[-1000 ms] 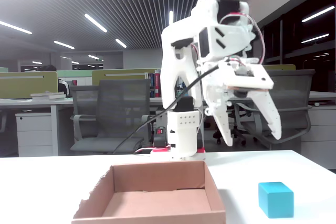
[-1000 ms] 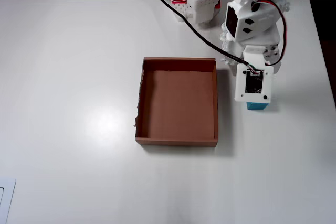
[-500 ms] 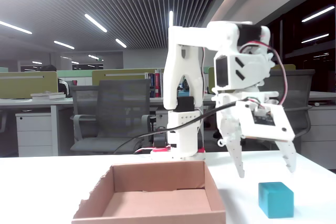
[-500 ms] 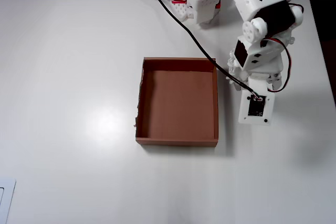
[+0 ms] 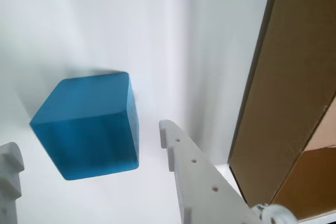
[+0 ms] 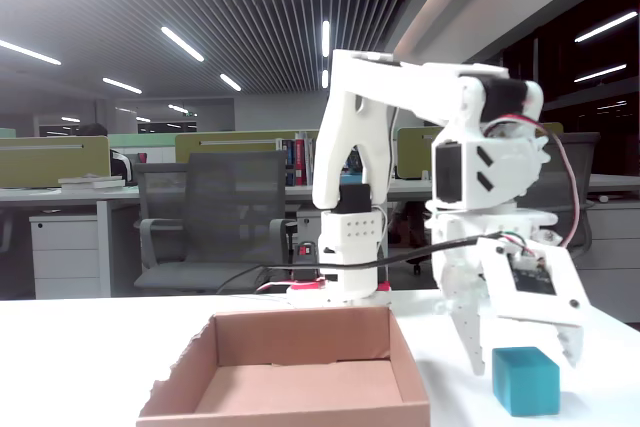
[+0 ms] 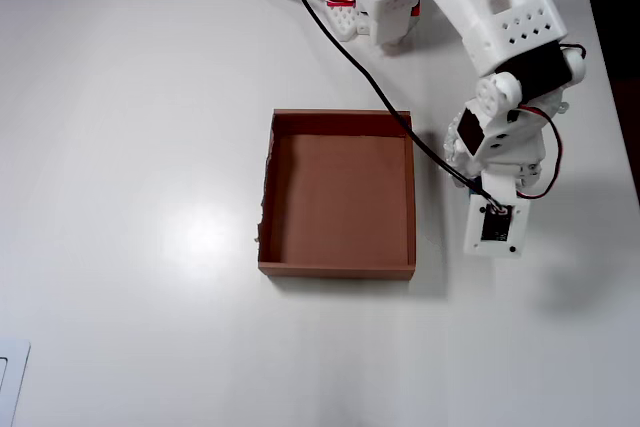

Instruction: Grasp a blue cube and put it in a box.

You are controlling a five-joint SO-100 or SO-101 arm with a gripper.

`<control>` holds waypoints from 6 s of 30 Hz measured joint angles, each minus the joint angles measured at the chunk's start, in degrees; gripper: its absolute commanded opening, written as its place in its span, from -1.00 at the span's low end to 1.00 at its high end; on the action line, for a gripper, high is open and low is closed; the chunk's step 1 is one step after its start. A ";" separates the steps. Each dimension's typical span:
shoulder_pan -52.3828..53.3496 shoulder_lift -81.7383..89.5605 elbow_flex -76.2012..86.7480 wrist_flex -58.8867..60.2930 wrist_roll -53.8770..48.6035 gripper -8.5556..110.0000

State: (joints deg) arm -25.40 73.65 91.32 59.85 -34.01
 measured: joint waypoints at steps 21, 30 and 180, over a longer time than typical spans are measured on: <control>-1.14 -1.41 -1.49 -0.70 1.67 -0.49; -1.14 -1.41 -1.49 -0.70 1.76 -0.57; 27.51 83.50 51.42 7.56 -11.78 -0.53</control>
State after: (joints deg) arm 2.11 157.15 142.73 67.41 -45.79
